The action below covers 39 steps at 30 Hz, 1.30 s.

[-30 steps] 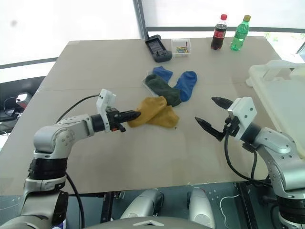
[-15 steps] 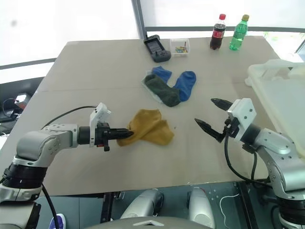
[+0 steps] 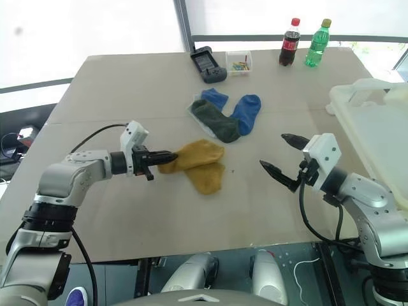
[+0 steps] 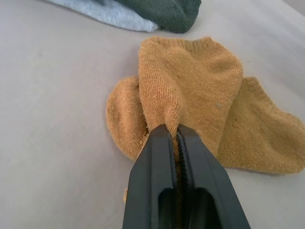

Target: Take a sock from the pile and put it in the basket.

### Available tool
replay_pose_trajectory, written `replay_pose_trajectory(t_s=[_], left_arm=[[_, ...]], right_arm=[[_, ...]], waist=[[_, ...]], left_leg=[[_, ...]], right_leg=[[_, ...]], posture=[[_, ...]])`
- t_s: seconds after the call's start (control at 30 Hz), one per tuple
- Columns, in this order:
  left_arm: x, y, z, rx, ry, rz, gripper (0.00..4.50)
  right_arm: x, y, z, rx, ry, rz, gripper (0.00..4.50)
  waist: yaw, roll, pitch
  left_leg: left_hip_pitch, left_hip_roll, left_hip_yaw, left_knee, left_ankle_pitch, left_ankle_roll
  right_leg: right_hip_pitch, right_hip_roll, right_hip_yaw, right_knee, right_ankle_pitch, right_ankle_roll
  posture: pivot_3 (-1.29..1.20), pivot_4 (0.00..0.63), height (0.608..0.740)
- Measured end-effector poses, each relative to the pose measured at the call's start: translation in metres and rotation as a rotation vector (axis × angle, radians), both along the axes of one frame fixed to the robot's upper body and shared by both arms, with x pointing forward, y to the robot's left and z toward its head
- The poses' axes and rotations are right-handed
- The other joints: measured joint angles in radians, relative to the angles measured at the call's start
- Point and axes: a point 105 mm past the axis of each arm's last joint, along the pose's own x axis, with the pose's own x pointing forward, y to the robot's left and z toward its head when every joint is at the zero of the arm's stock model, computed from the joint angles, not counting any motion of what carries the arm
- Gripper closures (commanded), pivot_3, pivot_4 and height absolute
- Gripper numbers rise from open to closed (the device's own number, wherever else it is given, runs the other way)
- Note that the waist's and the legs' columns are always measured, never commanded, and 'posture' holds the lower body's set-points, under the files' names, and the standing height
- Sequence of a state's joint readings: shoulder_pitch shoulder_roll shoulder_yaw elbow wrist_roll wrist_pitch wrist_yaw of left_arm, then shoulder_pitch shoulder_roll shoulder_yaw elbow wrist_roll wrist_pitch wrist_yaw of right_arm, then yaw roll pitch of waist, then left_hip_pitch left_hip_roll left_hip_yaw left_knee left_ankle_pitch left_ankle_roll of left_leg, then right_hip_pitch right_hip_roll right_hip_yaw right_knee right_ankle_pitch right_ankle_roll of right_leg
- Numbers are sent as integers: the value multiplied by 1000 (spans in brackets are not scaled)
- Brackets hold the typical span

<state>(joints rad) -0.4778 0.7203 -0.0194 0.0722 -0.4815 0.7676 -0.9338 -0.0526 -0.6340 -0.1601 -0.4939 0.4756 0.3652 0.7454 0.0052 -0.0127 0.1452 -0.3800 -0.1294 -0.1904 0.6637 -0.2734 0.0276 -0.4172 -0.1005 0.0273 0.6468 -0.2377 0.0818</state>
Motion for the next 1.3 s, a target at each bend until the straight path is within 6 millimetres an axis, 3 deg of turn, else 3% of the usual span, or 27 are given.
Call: replay_pose_trajectory(t_s=[0.23, 0.27, 0.3, 0.4, 0.53, 0.7, 0.87, 1.0, 1.03, 1.1, 1.2, 1.23, 1.3], left_arm=[[20, -18, 2, -22, -43, 75, 4425], [23, -19, 1, -20, -44, 96, 3814], [25, -19, 0, -22, -41, 109, 3552], [27, -22, 1, -40, -48, 129, 2161], [18, -19, 9, -63, -90, 115, 2161], [-7, -6, 7, -19, -111, 79, 2161], [0, -6, 1, 21, -126, 109, 2161], [13, -22, -19, 54, -91, 142, 2161], [16, -26, -22, 62, -94, 148, 2538], [21, -30, -21, 68, -106, 154, 2885], [27, -34, -23, 57, -115, 165, 4217], [29, -37, -22, 37, -115, 169, 4462], [33, -39, -17, -5, -117, 182, 4462]], right_arm=[[-1, 10, -4, 8, 16, 32, 0], [-1, 11, -5, 9, 20, 35, 0], [-1, 13, -5, 10, 23, 38, 0], [-2, 19, -12, 16, 60, 47, 0], [-10, 40, -22, 19, 131, 105, 0], [-11, 64, -26, 25, 142, 143, 0], [-10, 74, -25, 27, 129, 169, 0], [-8, 76, -27, 22, 136, 175, 0], [-8, 76, -26, 21, 134, 175, 0], [-7, 76, -26, 20, 133, 173, 0], [-7, 74, -27, 17, 132, 164, 0], [-6, 74, -27, 16, 131, 155, 0], [-6, 73, -28, 16, 133, 146, 0]], waist=[[9, 0, 0], [8, 0, 0], [7, 0, 0], [1, 0, 0], [-7, 0, 0], [-16, 0, 0], [3, 0, 0], [10, 0, 0], [8, 0, 0], [8, 0, 0], [7, 0, 0], [7, 0, 0], [8, 0, 0]], left_leg=[[0, 0, -1, 2, 0, 0], [0, 0, -1, 2, 0, 0], [0, 0, -1, 2, 0, 0], [0, 0, -1, 2, 0, 0], [0, 0, -1, 2, 0, 0], [0, 0, 0, 2, 0, 0], [1, -1, -2, 2, 0, 0], [0, -1, -2, 2, 0, 0], [0, -1, -2, 2, 0, 0], [0, -1, -2, 2, 0, 0], [0, -1, -2, 2, 0, 0], [0, -1, -2, 2, 0, 0], [0, -1, -3, 3, 0, 0]], right_leg=[[1, 1, -1, 1, 0, 0], [1, 1, -1, 1, 0, 0], [1, 0, -1, 1, 0, 0], [0, 0, -1, 1, 0, 0], [0, 0, -1, 1, 0, 0], [0, 0, 0, 2, 0, 0], [2, 3, -2, 1, 0, 0], [2, 3, -2, 1, 0, 0], [2, 3, -2, 1, 0, 0], [2, 3, -2, 1, 0, 0], [2, 3, -2, 1, 0, 0], [2, 3, -2, 1, 0, 0], [2, 3, -3, 1, 0, 0]], posture=[[0, 150, 740], [0, 150, 740], [0, 150, 740], [0, 150, 740], [0, 150, 740], [0, 150, 740], [0, 150, 740], [0, 150, 740], [0, 150, 740], [0, 150, 740], [0, 150, 740], [0, 150, 740], [0, 150, 740]])
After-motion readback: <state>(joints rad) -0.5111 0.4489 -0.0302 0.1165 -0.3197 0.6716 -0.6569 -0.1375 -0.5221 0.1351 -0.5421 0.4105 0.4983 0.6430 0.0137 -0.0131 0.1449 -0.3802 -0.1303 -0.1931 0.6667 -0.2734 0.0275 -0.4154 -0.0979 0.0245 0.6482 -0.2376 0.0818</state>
